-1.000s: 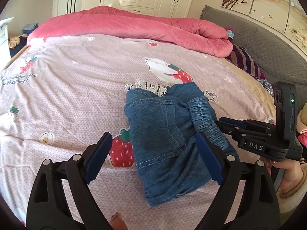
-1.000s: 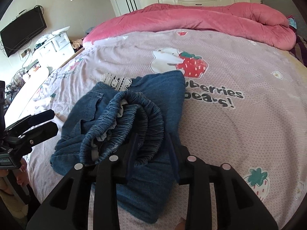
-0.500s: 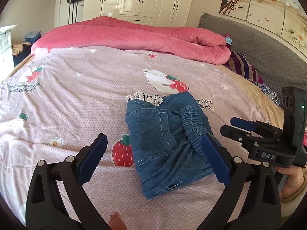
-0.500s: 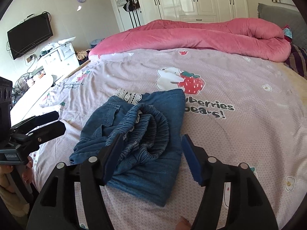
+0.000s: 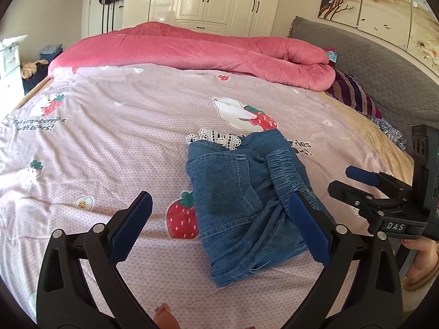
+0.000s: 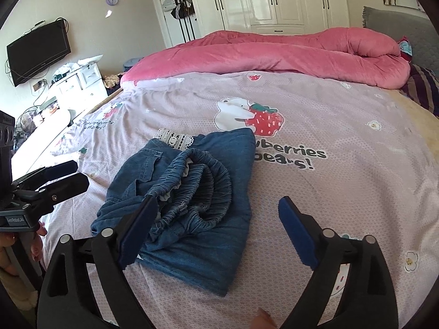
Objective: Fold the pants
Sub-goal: 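Release the bundle with both grippers and pull them back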
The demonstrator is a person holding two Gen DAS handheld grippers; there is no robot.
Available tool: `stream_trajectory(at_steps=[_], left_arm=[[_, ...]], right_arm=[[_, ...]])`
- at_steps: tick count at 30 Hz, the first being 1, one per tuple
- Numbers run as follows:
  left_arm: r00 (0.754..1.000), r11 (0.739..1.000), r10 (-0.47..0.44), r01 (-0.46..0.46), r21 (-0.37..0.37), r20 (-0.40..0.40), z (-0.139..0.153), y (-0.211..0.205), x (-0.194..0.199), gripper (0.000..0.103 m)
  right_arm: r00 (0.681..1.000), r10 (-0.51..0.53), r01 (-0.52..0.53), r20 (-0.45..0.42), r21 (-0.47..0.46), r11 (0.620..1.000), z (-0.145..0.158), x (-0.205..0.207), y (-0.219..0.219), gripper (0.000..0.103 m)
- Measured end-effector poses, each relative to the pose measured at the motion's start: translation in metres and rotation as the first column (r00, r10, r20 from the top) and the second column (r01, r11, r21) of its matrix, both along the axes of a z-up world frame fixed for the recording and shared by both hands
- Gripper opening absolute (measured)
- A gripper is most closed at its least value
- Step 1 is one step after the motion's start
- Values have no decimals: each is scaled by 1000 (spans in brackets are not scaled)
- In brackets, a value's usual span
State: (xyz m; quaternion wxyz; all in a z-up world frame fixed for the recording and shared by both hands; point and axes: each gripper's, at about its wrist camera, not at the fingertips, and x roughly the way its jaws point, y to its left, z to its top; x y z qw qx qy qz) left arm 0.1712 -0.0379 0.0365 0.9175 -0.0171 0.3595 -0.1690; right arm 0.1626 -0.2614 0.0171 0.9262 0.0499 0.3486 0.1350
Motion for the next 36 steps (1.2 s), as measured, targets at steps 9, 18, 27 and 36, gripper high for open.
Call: stream_trajectory(at_steps=[9, 18, 27, 36], left_arm=[[1000, 1000, 12, -12, 2, -3, -1, 0, -2, 93], [1000, 1000, 29, -29, -4, 3, -1, 5, -12, 93], [999, 999, 47, -47, -9, 13, 0, 11, -26, 93], [999, 999, 41, -41, 5, 27, -1, 8, -53, 93]], right_arm=[[1000, -25, 25, 19, -5, 1000, 4, -2, -3, 98], [999, -39, 41, 37, -29, 999, 8, -8, -4, 98], [997, -32, 33, 74, -18, 999, 15, -24, -5, 98], [994, -29, 32, 104, -23, 999, 21, -49, -5, 98]])
